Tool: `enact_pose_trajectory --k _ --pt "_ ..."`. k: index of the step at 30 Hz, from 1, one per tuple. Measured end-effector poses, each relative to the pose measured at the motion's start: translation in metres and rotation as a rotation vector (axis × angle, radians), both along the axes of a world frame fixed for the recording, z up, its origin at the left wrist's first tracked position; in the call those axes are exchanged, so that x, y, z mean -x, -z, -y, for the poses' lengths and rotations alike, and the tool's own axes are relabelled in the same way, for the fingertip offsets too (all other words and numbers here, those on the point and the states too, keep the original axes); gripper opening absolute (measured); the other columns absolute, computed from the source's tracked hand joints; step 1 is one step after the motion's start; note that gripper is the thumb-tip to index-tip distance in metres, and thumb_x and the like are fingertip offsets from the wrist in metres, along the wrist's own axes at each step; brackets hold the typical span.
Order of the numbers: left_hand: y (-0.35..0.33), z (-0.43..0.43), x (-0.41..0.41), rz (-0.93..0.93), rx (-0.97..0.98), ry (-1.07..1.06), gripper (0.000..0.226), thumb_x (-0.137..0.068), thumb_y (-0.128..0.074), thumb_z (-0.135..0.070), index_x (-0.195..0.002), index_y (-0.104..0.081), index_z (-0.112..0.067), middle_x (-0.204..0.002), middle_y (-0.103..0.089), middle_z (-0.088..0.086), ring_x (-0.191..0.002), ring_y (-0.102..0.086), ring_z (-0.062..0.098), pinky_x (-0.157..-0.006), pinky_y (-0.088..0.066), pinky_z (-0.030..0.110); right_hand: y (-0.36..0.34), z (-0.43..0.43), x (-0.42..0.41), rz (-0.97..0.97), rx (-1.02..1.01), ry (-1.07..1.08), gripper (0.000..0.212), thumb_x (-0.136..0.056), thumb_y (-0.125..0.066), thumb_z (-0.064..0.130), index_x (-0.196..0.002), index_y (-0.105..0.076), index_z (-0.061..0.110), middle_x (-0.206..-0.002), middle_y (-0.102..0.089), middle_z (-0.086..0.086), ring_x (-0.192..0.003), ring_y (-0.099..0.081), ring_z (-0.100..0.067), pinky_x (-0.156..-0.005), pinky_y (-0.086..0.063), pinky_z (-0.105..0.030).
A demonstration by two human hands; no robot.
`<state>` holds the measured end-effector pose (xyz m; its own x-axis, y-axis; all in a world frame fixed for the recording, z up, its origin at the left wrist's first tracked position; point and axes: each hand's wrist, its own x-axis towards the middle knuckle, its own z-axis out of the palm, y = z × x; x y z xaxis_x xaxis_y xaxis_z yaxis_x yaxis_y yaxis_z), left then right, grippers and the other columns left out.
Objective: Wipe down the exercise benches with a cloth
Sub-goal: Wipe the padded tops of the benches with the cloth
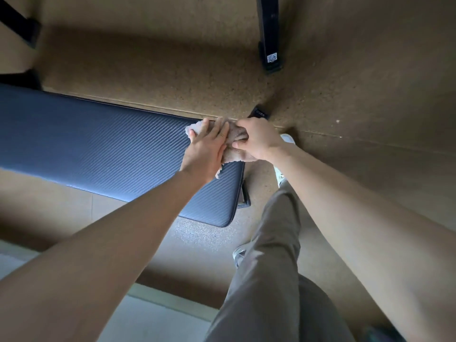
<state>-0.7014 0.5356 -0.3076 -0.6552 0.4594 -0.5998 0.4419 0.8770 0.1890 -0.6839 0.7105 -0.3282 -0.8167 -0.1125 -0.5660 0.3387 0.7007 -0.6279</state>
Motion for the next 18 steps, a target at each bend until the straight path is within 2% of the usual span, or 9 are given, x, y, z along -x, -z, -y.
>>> enact_pose_trajectory --k 3,5,7,9,10,12,15,17,18 --pt "-0.007 -0.018 0.020 0.058 -0.013 -0.141 0.047 -0.110 -0.041 -0.023 -0.156 -0.041 -0.016 -0.163 -0.038 0.005 -0.154 -0.027 0.029 -0.119 -0.037 0.050 -0.004 -0.013 0.026 0.042 -0.022 -0.083 0.027 -0.089 -0.074 0.028 -0.074 -0.058 0.012 -0.076 -0.063 -0.005 -0.078 -0.061 -0.029 -0.065 -0.039 -0.031" --pt "-0.012 -0.035 0.036 0.081 0.055 -0.238 0.037 -0.108 -0.044 -0.027 -0.141 -0.060 -0.021 -0.138 -0.061 0.016 -0.127 -0.059 0.036 -0.102 -0.053 0.049 -0.005 -0.019 0.033 0.058 -0.044 -0.068 0.036 -0.088 -0.069 0.014 -0.063 -0.043 0.016 -0.065 -0.051 -0.002 -0.069 -0.054 -0.030 -0.061 -0.032 -0.030" --pt "-0.021 -0.048 0.059 0.154 0.135 -0.363 0.030 -0.104 -0.052 -0.033 -0.117 -0.074 -0.017 -0.101 -0.071 0.015 -0.087 -0.069 0.031 -0.075 -0.061 0.040 -0.014 -0.025 0.041 0.073 -0.049 -0.036 0.028 -0.088 -0.064 0.006 -0.067 -0.047 0.015 -0.071 -0.061 -0.008 -0.073 -0.060 -0.035 -0.061 -0.034 -0.031" --pt "-0.031 -0.060 0.086 0.307 0.111 -0.485 0.031 -0.097 -0.063 -0.039 -0.088 -0.073 -0.011 -0.079 -0.067 0.009 -0.068 -0.062 0.026 -0.058 -0.052 0.030 -0.026 -0.039 0.055 0.100 -0.036 -0.049 0.007 -0.093 -0.061 0.011 -0.086 -0.062 0.013 -0.087 -0.069 -0.011 -0.083 -0.062 -0.037 -0.065 -0.035 -0.032" --pt "-0.037 -0.064 0.098 0.396 0.045 -0.560 0.033 -0.093 -0.068 -0.041 -0.080 -0.069 -0.011 -0.072 -0.062 0.006 -0.067 -0.057 0.024 -0.057 -0.043 0.029 -0.032 -0.048 0.060 0.124 -0.029 -0.061 0.006 -0.093 -0.062 0.013 -0.097 -0.065 0.011 -0.094 -0.070 -0.011 -0.087 -0.062 -0.036 -0.068 -0.036 -0.032" --pt "-0.050 -0.075 0.120 0.541 -0.094 -0.727 0.038 -0.088 -0.072 -0.046 -0.083 -0.073 -0.008 -0.077 -0.064 0.005 -0.073 -0.056 0.021 -0.066 -0.040 0.031 -0.044 -0.072 0.076 0.163 -0.013 -0.074 0.026 -0.093 -0.066 0.014 -0.118 -0.064 0.011 -0.115 -0.070 -0.009 -0.105 -0.064 -0.031 -0.075 -0.039 -0.029" --pt "-0.063 -0.086 0.139 0.568 -0.205 -0.796 0.027 -0.097 -0.065 -0.031 -0.112 -0.076 -0.012 -0.103 -0.071 0.004 -0.092 -0.063 0.020 -0.080 -0.044 0.029 -0.061 -0.106 0.100 0.201 0.062 -0.032 0.062 -0.085 -0.077 0.015 -0.143 -0.054 0.015 -0.138 -0.058 -0.005 -0.125 -0.056 -0.023 -0.094 -0.038 -0.022" --pt "-0.073 -0.094 0.145 0.579 -0.231 -0.756 0.031 -0.100 -0.063 -0.024 -0.129 -0.071 -0.017 -0.122 -0.072 0.005 -0.109 -0.065 0.023 -0.092 -0.046 0.030 -0.074 -0.127 0.119 0.266 0.117 -0.024 0.065 -0.083 -0.081 0.021 -0.143 -0.055 0.015 -0.137 -0.059 -0.003 -0.125 -0.056 -0.020 -0.099 -0.038 -0.022" --pt "-0.078 -0.100 0.148 0.580 -0.246 -0.737 0.032 -0.100 -0.064 -0.023 -0.130 -0.070 -0.019 -0.124 -0.072 0.006 -0.109 -0.065 0.021 -0.093 -0.046 0.029 -0.078 -0.137 0.129 0.304 0.156 -0.020 0.060 -0.083 -0.081 0.026 -0.138 -0.059 0.015 -0.132 -0.063 -0.001 -0.120 -0.059 -0.018 -0.099 -0.042 -0.024"
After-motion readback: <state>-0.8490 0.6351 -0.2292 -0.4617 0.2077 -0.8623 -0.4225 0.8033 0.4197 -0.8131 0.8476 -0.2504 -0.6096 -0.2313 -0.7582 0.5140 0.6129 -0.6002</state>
